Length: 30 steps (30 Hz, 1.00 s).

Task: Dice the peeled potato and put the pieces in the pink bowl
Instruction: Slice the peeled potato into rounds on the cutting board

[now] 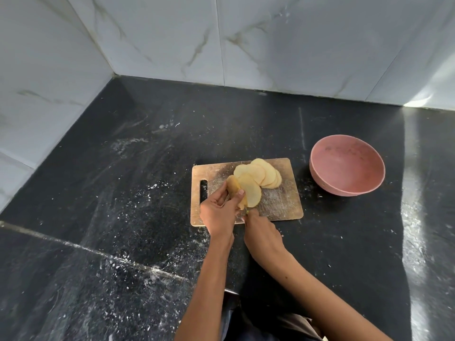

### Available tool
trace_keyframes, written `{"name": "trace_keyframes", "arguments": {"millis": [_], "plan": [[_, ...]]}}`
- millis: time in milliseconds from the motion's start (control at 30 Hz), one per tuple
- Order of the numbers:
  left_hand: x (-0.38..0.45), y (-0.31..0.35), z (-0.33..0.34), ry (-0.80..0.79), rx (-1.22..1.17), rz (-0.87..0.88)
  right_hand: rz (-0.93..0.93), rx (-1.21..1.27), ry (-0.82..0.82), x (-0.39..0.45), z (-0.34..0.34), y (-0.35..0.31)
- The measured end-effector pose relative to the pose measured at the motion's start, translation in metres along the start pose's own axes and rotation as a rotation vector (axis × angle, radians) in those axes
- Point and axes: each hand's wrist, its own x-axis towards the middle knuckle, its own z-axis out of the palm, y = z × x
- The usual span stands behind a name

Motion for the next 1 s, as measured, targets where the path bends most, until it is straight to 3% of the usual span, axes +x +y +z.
{"name": "trace_keyframes", "arguments": {"millis": [300, 567, 733, 1000], "plan": [[0.003, 0.005, -0.005, -0.052, -0.069, -0.069, 0.001, 0.027, -0.038, 0.007, 0.001, -0.004], [0.006, 0.002, -0.004, -0.04, -0.071, -0.06, 0.1, 0.407, -0.203, 0.014, -0.007, -0.001], [0.01, 0.0, -0.009, -0.048, 0.001, -0.023, 0.023, 0.114, -0.029, 0.007, 0.0, -0.015], [0.018, -0.003, -0.01, -0.014, 0.103, 0.027, 0.028, 0.081, -0.023, -0.005, 0.006, -0.003]]}}
